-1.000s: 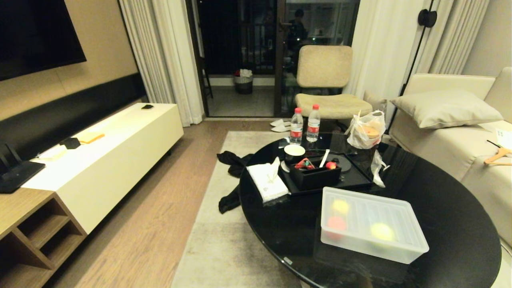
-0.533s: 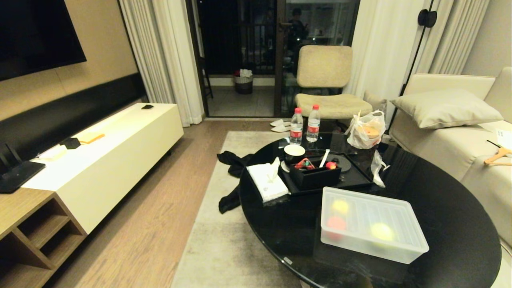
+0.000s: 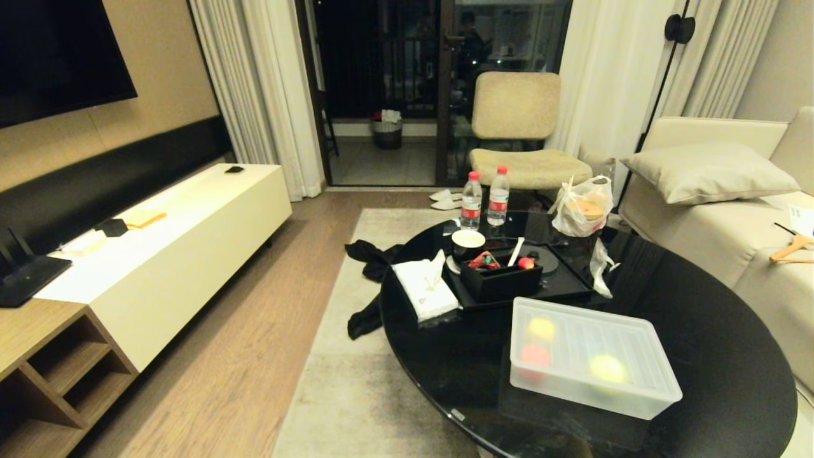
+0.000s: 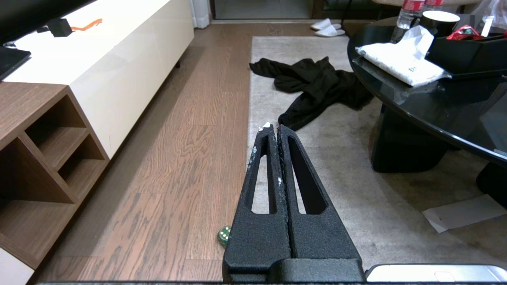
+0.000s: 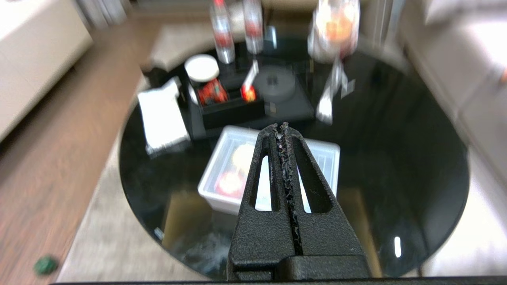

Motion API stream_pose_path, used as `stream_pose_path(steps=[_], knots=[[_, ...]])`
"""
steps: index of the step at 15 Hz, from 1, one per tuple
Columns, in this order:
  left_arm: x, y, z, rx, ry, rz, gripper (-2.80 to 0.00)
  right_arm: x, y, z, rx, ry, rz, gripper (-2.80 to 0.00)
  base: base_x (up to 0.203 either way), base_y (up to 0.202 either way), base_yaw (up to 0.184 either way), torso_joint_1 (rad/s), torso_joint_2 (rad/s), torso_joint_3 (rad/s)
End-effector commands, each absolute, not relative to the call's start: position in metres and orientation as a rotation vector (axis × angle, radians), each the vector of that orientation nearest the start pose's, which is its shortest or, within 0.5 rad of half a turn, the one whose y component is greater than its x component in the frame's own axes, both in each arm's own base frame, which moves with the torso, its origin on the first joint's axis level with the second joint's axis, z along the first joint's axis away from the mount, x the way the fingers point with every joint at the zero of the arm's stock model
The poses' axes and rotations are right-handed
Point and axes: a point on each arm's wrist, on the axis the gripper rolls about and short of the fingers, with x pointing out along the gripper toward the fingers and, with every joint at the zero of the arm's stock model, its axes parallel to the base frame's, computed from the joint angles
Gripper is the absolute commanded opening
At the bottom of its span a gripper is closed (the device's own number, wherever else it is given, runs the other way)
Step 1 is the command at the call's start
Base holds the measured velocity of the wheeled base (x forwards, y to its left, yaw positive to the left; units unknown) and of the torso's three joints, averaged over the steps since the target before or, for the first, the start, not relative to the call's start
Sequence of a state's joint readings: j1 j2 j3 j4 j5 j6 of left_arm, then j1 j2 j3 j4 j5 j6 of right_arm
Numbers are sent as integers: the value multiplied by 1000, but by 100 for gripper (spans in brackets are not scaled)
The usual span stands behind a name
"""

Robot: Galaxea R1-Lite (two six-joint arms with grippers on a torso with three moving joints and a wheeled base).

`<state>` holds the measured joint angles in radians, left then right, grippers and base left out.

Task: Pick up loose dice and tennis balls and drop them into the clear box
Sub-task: Open the lid

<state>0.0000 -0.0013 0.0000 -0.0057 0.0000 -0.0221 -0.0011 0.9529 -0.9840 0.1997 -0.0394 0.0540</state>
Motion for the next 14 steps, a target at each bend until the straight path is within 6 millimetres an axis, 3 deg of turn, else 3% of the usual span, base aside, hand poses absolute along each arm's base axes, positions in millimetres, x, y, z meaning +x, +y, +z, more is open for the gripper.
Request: stream_pose_path(steps=[1, 4, 7, 14], knots=[[-23, 0, 75, -23, -3, 0, -280, 170, -5, 298, 64, 350, -88, -280, 0, 0, 0, 0, 0, 0], [-23, 0, 75, -23, -3, 0, -280, 231, -21, 277, 96, 502, -175, -280, 0, 0, 0, 0, 0, 0], [-23, 0, 75, -23, -3, 0, -280, 279, -47, 255, 136, 616, -259, -280, 0, 0, 0, 0, 0, 0], [-23, 0, 75, -23, -3, 0, -280, 342, -94, 207, 214, 883, -346, -280, 0, 0, 0, 0, 0, 0]])
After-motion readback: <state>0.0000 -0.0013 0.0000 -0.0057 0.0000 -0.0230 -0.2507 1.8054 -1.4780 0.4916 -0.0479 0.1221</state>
